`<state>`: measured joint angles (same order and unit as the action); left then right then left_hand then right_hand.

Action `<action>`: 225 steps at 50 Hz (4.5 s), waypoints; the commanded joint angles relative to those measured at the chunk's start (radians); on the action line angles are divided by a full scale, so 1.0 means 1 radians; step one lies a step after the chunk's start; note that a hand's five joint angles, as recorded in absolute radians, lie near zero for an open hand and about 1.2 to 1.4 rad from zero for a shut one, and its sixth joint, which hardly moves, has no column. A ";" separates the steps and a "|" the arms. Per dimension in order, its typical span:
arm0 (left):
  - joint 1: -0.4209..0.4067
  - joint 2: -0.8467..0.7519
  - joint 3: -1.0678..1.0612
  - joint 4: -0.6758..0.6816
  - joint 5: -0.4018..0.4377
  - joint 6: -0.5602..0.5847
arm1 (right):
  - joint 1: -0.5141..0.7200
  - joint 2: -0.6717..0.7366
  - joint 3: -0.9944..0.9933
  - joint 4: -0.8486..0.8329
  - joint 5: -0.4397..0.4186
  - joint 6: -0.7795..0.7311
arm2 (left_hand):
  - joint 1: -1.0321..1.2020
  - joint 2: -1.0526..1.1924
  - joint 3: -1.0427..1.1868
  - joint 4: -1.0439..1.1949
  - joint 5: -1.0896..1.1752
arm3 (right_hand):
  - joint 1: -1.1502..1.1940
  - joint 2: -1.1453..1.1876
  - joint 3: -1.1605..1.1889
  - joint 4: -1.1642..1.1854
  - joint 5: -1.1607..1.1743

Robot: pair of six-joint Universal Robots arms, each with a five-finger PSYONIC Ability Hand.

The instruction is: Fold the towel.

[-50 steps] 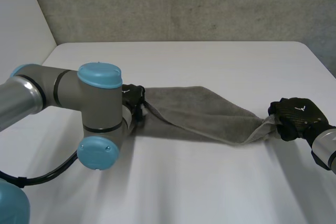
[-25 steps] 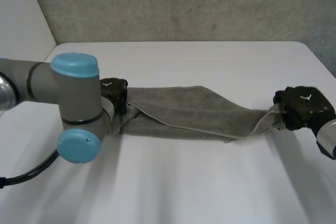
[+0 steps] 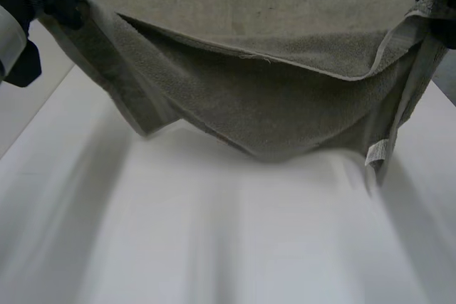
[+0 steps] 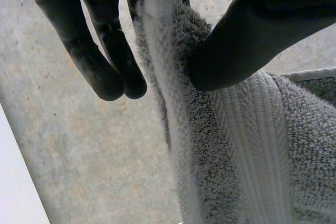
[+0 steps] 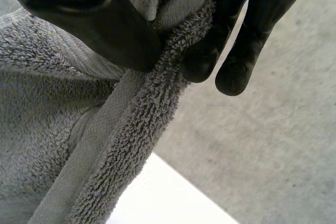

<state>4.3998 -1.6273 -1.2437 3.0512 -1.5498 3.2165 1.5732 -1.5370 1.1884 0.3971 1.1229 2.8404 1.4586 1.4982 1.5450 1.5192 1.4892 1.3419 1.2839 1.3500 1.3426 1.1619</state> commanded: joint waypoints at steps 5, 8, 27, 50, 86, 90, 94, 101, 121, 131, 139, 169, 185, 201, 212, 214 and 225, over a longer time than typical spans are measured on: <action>-0.014 -0.302 0.021 -0.066 -0.001 0.221 | 0.106 0.312 -0.122 0.186 0.076 -0.250 | -0.062 -0.102 -0.149 -0.123 -0.267 | 0.054 0.112 0.046 0.054 0.060; -0.013 -0.414 0.100 -0.078 -0.004 0.258 | 0.135 0.392 -0.191 0.143 0.135 -0.250 | -0.062 -0.102 -0.149 -0.123 -0.267 | 0.054 0.112 0.046 0.054 0.060; -0.030 -0.386 0.558 0.150 -0.004 -0.068 | 0.229 0.275 -0.170 -0.813 0.256 0.010 | -0.062 -0.102 -0.149 -0.123 -0.267 | 0.054 0.112 0.046 0.054 0.060; 0.009 -0.373 -0.333 0.422 0.014 0.169 | 0.234 0.406 0.309 -0.452 0.169 -0.197 | -0.062 -0.102 -0.149 -0.123 -0.267 | 0.054 0.112 0.046 0.054 0.060; 0.009 -0.270 -0.554 0.524 0.037 0.298 | 0.166 0.175 0.882 -0.833 -0.009 -0.257 | -0.062 -0.102 -0.149 -0.123 -0.267 | -0.631 -0.573 -0.640 -0.632 -0.626; 0.010 -0.273 -0.554 0.525 0.039 0.296 | 0.171 0.170 0.910 -0.879 -0.005 -0.294 | -0.062 -0.102 -0.149 -0.123 -0.267 | -0.626 -0.568 -0.634 -0.627 -0.620; 0.010 -0.273 -0.554 0.525 0.037 0.295 | 0.177 0.186 0.916 -0.911 0.012 -0.314 | -0.062 -0.102 -0.149 -0.123 -0.267 | -0.611 -0.553 -0.619 -0.612 -0.606; 0.020 -0.275 -0.556 0.526 0.039 0.295 | 0.188 0.207 0.948 -0.989 0.057 -0.459 | -0.062 -0.102 -0.149 -0.123 -0.267 | -0.629 -0.571 -0.637 -0.629 -0.623; 0.026 -0.287 -0.560 0.538 0.039 0.295 | 0.214 0.245 0.982 -1.126 0.038 -0.608 | -0.062 -0.102 -0.149 -0.123 -0.267 | -0.708 -0.650 -0.716 -0.709 -0.702; 0.027 -0.289 -0.559 0.538 0.039 0.295 | 0.238 0.242 1.020 -1.176 0.032 -0.654 | -0.062 -0.102 -0.149 -0.123 -0.267 | -0.761 -0.703 -0.769 -0.761 -0.755; 0.027 -0.289 -0.557 0.538 0.039 0.295 | 0.238 0.210 1.066 -1.238 0.026 -0.703 | -0.062 -0.102 -0.149 -0.123 -0.267 | -0.597 -0.539 -0.605 -0.598 -0.592; 0.110 -0.007 -0.585 0.534 0.040 0.279 | -0.002 -0.190 0.726 -0.603 0.049 0.131 | -0.062 -0.102 -0.149 -0.123 -0.267 | 0.054 0.112 0.046 0.054 0.060; 0.115 0.138 -0.565 0.523 0.145 0.279 | -0.058 -0.241 0.404 -0.258 0.018 0.120 | -0.062 -0.102 -0.149 -0.123 -0.267 | 0.054 0.112 0.046 0.054 0.060; 0.102 -0.303 -0.262 0.353 0.143 0.290 | 0.080 0.289 0.052 -0.110 0.147 -0.116 | -0.062 -0.102 -0.149 -0.123 -0.267 | 0.054 0.112 0.046 0.054 0.060; 0.018 -0.373 0.302 0.161 0.105 0.207 | 0.205 0.376 -0.336 -0.374 0.291 -0.096 | -0.062 -0.102 -0.149 -0.123 -0.267 | 0.054 0.112 0.046 0.054 0.060; 0.016 -0.327 0.314 0.210 0.083 0.164 | 0.212 0.330 -0.303 -0.495 0.307 -0.065 | -0.062 -0.102 -0.149 -0.123 -0.267 | 0.054 0.112 0.046 0.054 0.060; 0.035 -0.138 -0.054 0.491 0.040 -0.038 | 0.214 0.195 -0.039 -0.575 0.304 -0.013 | -0.062 -0.102 -0.149 -0.123 -0.267 | 0.054 0.112 0.046 0.054 0.060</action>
<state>4.4194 -1.8220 -1.0701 3.4276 -1.5060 3.2239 1.7914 -1.3297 1.0259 -0.2271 1.4419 2.8259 1.4642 1.5166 1.5518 1.5294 1.5029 1.3432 1.3210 1.3501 1.3484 1.1768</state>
